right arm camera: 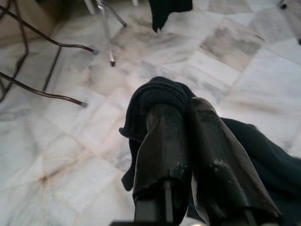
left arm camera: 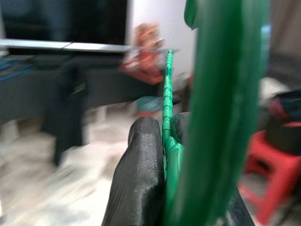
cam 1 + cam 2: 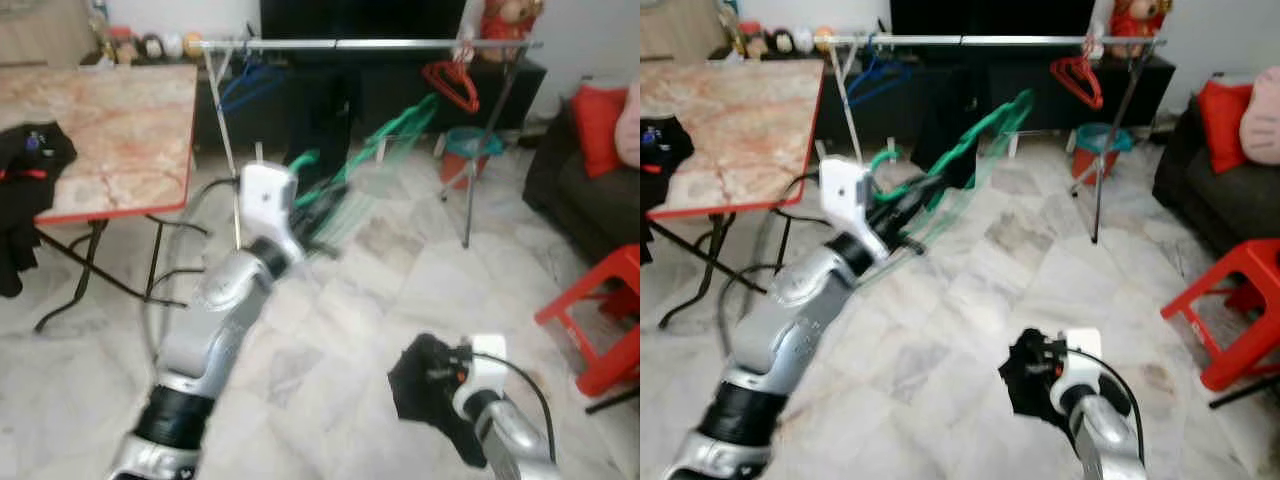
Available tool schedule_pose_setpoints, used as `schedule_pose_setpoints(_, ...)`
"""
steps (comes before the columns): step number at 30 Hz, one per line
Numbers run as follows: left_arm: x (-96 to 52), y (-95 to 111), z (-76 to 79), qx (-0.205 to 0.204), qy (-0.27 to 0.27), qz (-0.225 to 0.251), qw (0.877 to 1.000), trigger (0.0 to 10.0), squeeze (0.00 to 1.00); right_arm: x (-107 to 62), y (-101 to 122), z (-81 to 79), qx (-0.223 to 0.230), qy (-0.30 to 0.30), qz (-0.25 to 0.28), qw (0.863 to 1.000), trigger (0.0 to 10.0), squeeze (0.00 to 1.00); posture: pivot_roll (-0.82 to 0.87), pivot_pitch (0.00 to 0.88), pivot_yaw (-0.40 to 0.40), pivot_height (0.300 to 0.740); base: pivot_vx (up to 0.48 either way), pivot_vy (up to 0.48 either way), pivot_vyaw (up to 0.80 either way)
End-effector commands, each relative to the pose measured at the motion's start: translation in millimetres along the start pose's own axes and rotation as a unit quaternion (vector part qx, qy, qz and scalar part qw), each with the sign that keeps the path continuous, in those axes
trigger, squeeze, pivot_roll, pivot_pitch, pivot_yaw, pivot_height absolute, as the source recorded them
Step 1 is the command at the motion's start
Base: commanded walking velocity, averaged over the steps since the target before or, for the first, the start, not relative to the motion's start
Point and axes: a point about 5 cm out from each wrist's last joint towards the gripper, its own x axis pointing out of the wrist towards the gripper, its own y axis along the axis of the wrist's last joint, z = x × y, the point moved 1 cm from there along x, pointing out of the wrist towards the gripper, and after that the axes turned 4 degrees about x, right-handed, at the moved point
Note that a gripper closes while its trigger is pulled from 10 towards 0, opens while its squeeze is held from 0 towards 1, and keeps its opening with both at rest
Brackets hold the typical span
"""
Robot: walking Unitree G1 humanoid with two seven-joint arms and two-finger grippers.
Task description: Hang hanger
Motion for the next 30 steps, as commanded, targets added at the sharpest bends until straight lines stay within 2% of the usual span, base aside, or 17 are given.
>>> schedule_pose_setpoints(1,-8.6,-4,-19.6,0.037,0.037,-0.015,0.998,10.0,0.0,2.8,8,4.3,-0.004,-0.021,0.02,1.0,0.0,0.0,0.1,0.0,-0.036,0.74,0.0,0.0,0.0)
schedule_pose_setpoints(3,-21.0,-13,-40.3,0.055,0.077,-0.037,0.995,10.0,0.0,3.0,8,8.7,-0.004,-0.039,0.021,0.999,0.0,0.0,0.11,0.0,-0.037,0.74,0.0,0.0,0.0)
schedule_pose_setpoints(4,-34.3,-25,-57.7,0.078,0.111,-0.066,0.989,10.0,0.0,3.6,10,10.6,-0.007,-0.047,0.024,0.999,0.0,0.0,0.11,0.0,-0.037,0.74,0.0,0.0,0.0)
schedule_pose_setpoints(5,-34.3,-25,-57.7,0.078,0.111,-0.066,0.989,10.0,0.0,3.6,10,10.6,-0.007,-0.047,0.024,0.999,0.0,0.0,0.11,0.0,-0.037,0.74,0.0,0.0,0.0)
schedule_pose_setpoints(6,-56.8,-48,-76.4,0.124,0.139,-0.118,0.975,10.0,0.0,4.3,12,12.7,-0.008,-0.055,0.029,0.998,0.0,0.0,0.11,0.0,-0.035,0.74,0.0,0.0,0.0)
schedule_pose_setpoints(8,-69.9,-59,-84.9,0.142,0.151,-0.145,0.968,10.0,0.0,4.6,13,13.8,-0.008,-0.059,0.033,0.998,0.0,0.0,0.11,0.0,-0.035,0.74,0.0,0.0,0.0)
schedule_pose_setpoints(9,-87.9,-74,-95.4,0.114,0.183,-0.171,0.961,10.0,0.0,4.8,13,15.7,-0.01,-0.066,0.034,0.997,0.0,0.0,0.11,0.0,-0.035,0.74,0.0,0.0,0.0)
schedule_pose_setpoints(12,-121.4,-101,-109.1,0.087,0.229,-0.221,0.944,10.0,0.0,4.7,14,17.4,-0.012,-0.07,0.036,0.997,0.0,0.0,0.11,0.0,-0.037,0.74,0.0,0.0,0.0)
schedule_pose_setpoints(16,-148.2,-121,-115.7,0.077,0.258,-0.25,0.93,10.0,0.0,4.6,15,20.3,-0.012,-0.082,0.04,0.996,0.0,0.0,0.11,0.0,-0.034,0.74,0.0,0.0,0.0)
schedule_pose_setpoints(18,-169.5,-140,-120.0,0.061,0.278,-0.281,0.916,10.0,0.0,5.3,16,21.0,-0.011,-0.086,0.043,0.995,0.0,0.0,0.11,0.0,-0.032,0.74,0.0,0.0,0.0)
schedule_pose_setpoints(19,-186.0,-155,-120.8,0.049,0.287,-0.313,0.904,10.0,0.0,6.0,16,20.8,-0.012,-0.087,0.043,0.995,0.0,0.0,0.11,0.0,-0.03,0.74,0.0,0.0,0.0)
schedule_pose_setpoints(22,-209.1,-174,-118.7,0.041,0.293,-0.361,0.885,10.0,0.0,6.9,16,20.4,-0.012,-0.088,0.043,0.995,0.0,0.0,0.11,0.0,-0.028,0.74,0.0,0.0,0.0)
schedule_pose_setpoints(23,-217.8,-181,-117.7,0.036,0.3,-0.379,0.875,10.0,0.0,6.9,15,20.7,-0.012,-0.09,0.043,0.995,1.0,0.0,0.11,0.0,-0.027,0.74,0.0,0.0,0.0)
schedule_pose_setpoints(25,-223.6,-185,-116.8,0.033,0.304,-0.391,0.868,10.0,0.0,6.9,15,20.9,-0.012,-0.091,0.042,0.995,1.0,0.0,0.11,0.0,-0.027,0.74,0.0,0.0,0.0)
schedule_pose_setpoints(26,-233.3,-194,-112.6,0.025,0.307,-0.413,0.857,10.0,0.0,6.7,13,21.9,-0.012,-0.097,0.038,0.994,10.0,0.0,0.11,0.0,-0.025,0.74,0.0,0.0,0.0)
schedule_pose_setpoints(28,-247.8,-205,-105.1,0.022,0.309,-0.446,0.84,10.0,0.0,6.4,11,23.4,-0.012,-0.107,0.032,0.994,10.0,0.0,0.11,0.0,-0.022,0.74,0.0,0.0,0.0)
schedule_pose_setpoints(30,-251.7,-209,-101.4,0.017,0.307,-0.454,0.836,10.0,0.0,6.3,10,23.5,-0.012,-0.109,0.031,0.994,10.0,0.0,0.1,0.0,-0.015,0.74,0.0,0.0,0.0)
